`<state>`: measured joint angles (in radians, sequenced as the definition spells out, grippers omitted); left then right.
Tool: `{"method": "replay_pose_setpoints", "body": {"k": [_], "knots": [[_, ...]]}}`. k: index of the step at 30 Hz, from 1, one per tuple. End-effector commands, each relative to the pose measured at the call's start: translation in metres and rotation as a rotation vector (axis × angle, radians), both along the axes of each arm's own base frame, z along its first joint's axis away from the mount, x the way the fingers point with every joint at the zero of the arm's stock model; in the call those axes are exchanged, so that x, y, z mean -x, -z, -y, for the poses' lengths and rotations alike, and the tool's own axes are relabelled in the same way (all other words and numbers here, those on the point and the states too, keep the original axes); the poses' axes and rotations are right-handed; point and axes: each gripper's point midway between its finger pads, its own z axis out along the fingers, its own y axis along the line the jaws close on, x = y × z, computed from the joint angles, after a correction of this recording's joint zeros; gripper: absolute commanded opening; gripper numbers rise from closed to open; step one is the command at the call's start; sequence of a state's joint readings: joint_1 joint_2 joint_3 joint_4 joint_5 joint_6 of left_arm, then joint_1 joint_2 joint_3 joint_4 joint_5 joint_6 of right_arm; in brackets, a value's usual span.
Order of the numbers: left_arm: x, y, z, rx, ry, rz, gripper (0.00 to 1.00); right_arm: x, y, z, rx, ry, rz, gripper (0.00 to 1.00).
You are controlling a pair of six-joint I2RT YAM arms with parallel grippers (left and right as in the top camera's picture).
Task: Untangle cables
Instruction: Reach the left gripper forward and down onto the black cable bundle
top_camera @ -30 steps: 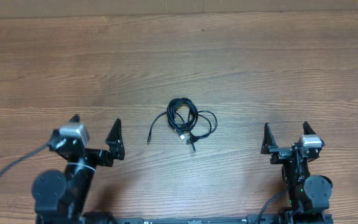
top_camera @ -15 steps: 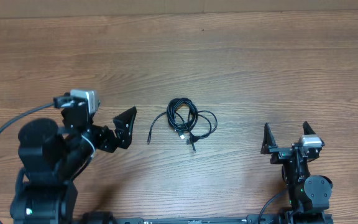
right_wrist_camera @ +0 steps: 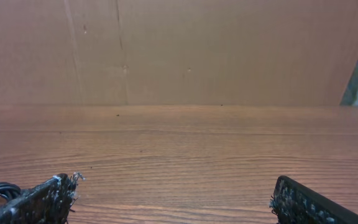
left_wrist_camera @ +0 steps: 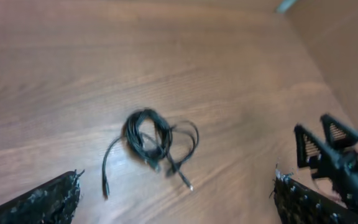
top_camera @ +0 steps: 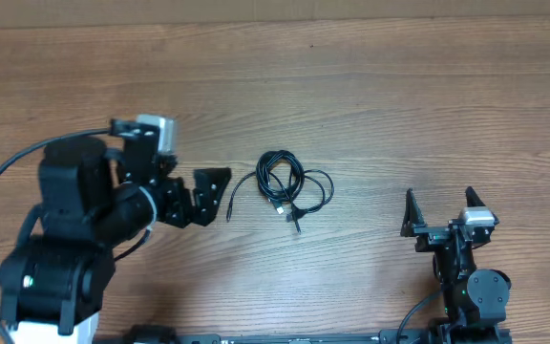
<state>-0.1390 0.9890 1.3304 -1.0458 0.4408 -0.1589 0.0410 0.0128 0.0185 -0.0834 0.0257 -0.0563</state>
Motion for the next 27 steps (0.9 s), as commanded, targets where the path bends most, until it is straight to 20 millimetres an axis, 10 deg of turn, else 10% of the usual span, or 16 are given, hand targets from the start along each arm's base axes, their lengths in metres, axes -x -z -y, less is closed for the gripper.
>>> {"method": "replay_pose_setpoints", "body": {"k": [1, 19, 27], "knots": [[-0.012, 0.010, 0.000, -0.084, -0.054, -0.053, 1.00, 0.000, 0.003, -0.001, -0.003, -0.004, 0.001, 1.00], [-0.082, 0.135, 0.045, -0.191, 0.000, -0.399, 1.00, 0.000, 0.003, -0.001, -0.003, -0.004, 0.001, 1.00], [-0.087, 0.198, 0.047, -0.138, -0.205, -0.691, 0.68, 0.000, 0.003, -0.001, -0.003, -0.004, 0.001, 1.00]]}}
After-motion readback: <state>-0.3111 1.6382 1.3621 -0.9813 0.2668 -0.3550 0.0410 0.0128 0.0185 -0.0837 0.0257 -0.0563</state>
